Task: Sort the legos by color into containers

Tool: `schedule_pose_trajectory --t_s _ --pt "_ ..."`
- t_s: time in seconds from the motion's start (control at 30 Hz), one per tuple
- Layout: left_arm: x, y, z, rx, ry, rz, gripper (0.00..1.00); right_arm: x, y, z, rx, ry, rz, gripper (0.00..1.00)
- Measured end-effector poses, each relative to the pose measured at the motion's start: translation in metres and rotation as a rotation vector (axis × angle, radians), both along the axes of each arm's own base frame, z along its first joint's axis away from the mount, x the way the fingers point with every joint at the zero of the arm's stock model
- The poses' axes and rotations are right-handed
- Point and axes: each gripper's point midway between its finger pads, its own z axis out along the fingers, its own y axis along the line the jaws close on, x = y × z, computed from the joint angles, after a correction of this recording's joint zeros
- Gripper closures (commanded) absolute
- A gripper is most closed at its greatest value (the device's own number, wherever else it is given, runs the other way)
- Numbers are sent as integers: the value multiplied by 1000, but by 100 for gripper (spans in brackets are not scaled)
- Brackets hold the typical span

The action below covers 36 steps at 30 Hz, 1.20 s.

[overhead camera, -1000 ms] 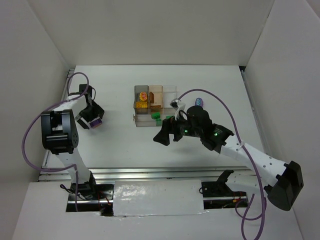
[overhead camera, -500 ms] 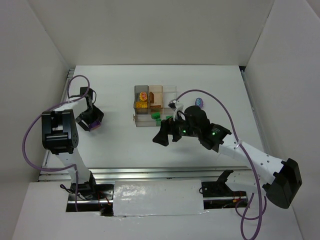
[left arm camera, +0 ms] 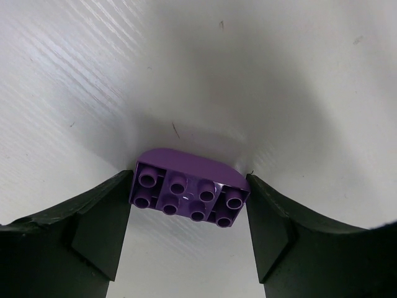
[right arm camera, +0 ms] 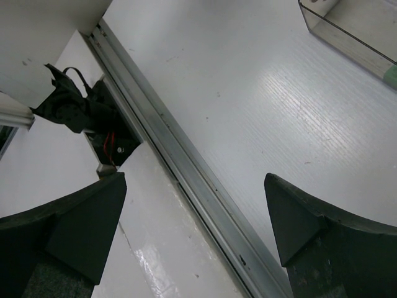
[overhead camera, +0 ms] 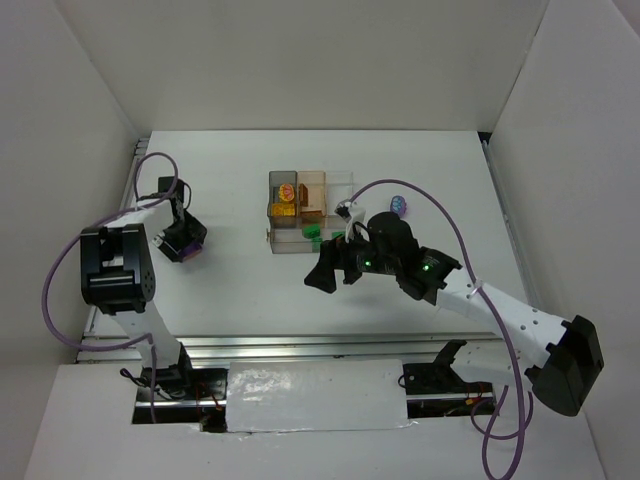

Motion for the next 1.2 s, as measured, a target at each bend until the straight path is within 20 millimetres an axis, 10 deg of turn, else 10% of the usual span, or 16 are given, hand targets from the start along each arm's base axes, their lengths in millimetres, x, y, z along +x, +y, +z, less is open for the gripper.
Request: schedule_pose_trajectory --t_s 0.33,0.9,1.2 --pt "5 -37 46 -24 -130 -102 100 12 3 -7 26 15 -69 0" --pt "-45 -228 229 -288 -593 -445 100 42 41 21 322 -83 -295 3" --pt "-66 -258 245 -399 -619 -459 100 56 71 27 349 -194 -354 5"
